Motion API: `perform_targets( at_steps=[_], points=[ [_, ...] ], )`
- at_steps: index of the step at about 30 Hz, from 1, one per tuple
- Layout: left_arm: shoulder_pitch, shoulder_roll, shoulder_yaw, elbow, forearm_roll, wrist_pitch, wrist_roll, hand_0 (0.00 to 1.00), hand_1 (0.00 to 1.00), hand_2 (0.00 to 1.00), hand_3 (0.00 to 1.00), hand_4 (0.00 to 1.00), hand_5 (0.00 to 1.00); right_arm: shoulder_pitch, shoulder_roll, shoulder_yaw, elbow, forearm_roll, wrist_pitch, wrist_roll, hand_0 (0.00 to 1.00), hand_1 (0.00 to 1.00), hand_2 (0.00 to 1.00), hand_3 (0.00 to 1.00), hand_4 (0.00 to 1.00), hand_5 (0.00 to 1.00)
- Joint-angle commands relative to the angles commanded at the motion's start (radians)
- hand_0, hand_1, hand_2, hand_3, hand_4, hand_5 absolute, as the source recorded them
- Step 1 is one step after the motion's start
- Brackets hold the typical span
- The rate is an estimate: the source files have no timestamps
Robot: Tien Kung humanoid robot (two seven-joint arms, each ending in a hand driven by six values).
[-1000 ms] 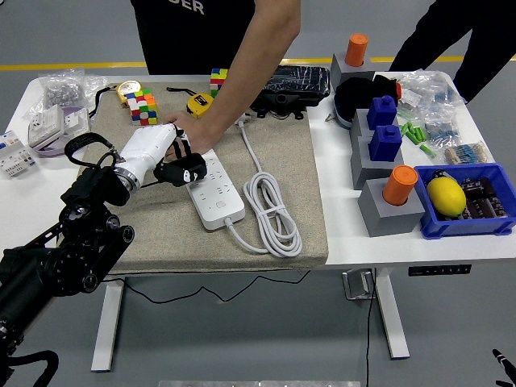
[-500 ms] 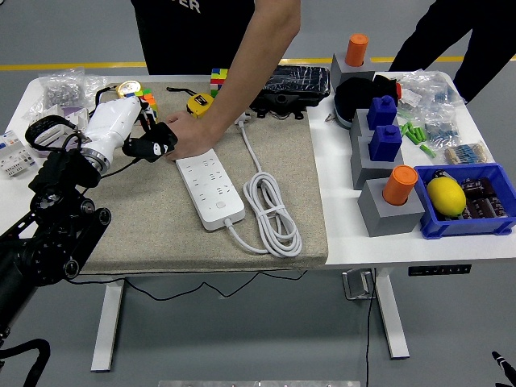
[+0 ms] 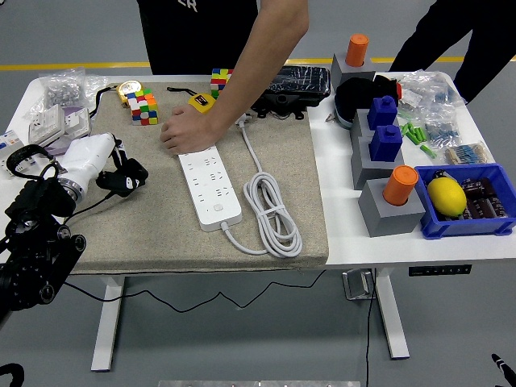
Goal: Pick up the plug,place it near the board,insert it into the board,press the button
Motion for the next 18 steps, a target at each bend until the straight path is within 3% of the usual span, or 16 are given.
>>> perform_targets(
  at_steps=[1, 11, 18],
  points=[
    [0.005, -0.003, 0.007, 0.003, 0.0, 0.001, -0.001, 0.123, 0.098, 0.232, 0.403, 0.795, 0.002, 0.0, 0.0, -0.002, 0.0, 0.001, 0.0, 0.0, 0.786, 0.739, 0.723, 0.779, 0.998, 0.943],
    [-0.003, -0.011, 0.048, -0.001, 0.0, 0.012, -0.008, 0.124, 0.099, 0.231, 0.403, 0.796, 0.002, 0.003, -0.001, 0.0, 0.0, 0.003, -0.002, -0.001, 0.786, 0.739, 0.723, 0.778, 0.998, 0.944],
    [-0.013, -0.014, 0.031, -0.006, -0.009, 0.052, -0.053, 0.15, 0.129, 0.234, 0.393, 0.805, 0.029, 0.003, 0.001, 0.003, 0.0, 0.0, -0.002, -0.003, 0.786, 0.739, 0.723, 0.779, 0.998, 0.945]
  ],
)
